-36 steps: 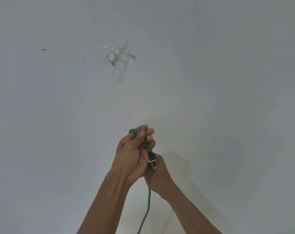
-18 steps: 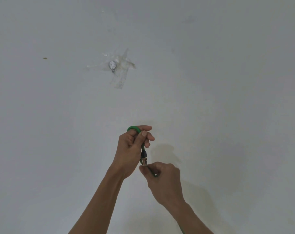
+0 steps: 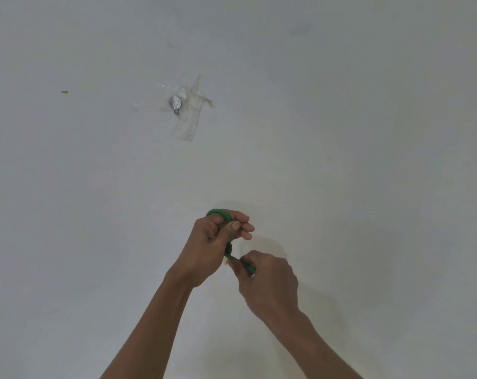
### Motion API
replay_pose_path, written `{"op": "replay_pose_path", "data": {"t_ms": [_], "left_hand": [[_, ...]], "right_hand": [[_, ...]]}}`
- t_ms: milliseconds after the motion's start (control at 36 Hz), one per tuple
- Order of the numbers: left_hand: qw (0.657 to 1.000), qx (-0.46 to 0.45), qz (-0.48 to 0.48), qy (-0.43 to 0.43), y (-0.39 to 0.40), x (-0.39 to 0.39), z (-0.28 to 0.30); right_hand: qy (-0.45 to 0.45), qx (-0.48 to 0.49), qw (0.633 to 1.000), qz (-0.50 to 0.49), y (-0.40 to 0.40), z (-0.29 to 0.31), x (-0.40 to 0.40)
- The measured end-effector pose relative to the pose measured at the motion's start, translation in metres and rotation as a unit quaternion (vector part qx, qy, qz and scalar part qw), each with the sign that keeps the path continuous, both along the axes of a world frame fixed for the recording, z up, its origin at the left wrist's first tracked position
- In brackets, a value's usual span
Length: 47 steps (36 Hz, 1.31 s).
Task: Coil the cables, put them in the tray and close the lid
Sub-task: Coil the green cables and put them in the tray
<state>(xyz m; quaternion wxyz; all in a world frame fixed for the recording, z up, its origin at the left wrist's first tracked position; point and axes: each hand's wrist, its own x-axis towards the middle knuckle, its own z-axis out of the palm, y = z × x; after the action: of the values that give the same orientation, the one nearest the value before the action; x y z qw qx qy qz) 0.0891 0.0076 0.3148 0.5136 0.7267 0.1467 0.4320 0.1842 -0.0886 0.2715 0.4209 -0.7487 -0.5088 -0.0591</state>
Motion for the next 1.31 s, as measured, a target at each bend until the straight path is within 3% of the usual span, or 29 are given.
{"op": "replay_pose_path", "data": {"t_ms": [83, 194, 250, 333, 500, 722, 861, 1028, 1139, 1306], "left_hand": [[0.996, 0.052, 0.023, 0.063, 0.001, -0.001, -0.006], [0.981, 0.092, 0.068, 0.157, 0.004, -0.010, -0.009], [0.977, 0.070, 0.056, 0.193, 0.003, -0.012, -0.010], [0.979, -0.032, -0.021, 0.202, -0.005, -0.013, -0.009], [0.953, -0.241, -0.156, 0.102, -0.025, -0.008, -0.004], [0.922, -0.251, -0.292, 0.045, -0.042, 0.001, 0.001], [0.934, -0.212, -0.287, 0.005, -0.050, 0.009, 0.004], [0.960, -0.148, -0.234, -0.046, -0.050, 0.023, 0.015], [0.958, -0.175, -0.206, -0.099, -0.041, 0.026, 0.027], [0.960, -0.178, -0.162, -0.143, -0.021, 0.030, 0.042]], "right_hand": [[-0.024, -0.008, 0.999, 0.044, 0.004, 0.008, 0.015], [0.012, 0.000, 0.985, 0.175, 0.008, 0.025, 0.043], [0.010, 0.015, 0.974, 0.224, 0.007, 0.040, 0.050], [0.033, 0.048, 0.959, 0.277, 0.007, 0.062, 0.057], [0.128, 0.104, 0.928, 0.335, 0.015, 0.078, 0.074], [0.267, 0.196, 0.870, 0.366, 0.020, 0.064, 0.080], [0.320, 0.216, 0.854, 0.348, 0.018, 0.064, 0.084], [0.389, 0.137, 0.824, 0.388, 0.009, 0.033, 0.073], [0.373, 0.109, 0.862, 0.326, 0.004, 0.012, 0.055], [0.422, 0.128, 0.842, 0.310, 0.001, -0.001, 0.029]]}}
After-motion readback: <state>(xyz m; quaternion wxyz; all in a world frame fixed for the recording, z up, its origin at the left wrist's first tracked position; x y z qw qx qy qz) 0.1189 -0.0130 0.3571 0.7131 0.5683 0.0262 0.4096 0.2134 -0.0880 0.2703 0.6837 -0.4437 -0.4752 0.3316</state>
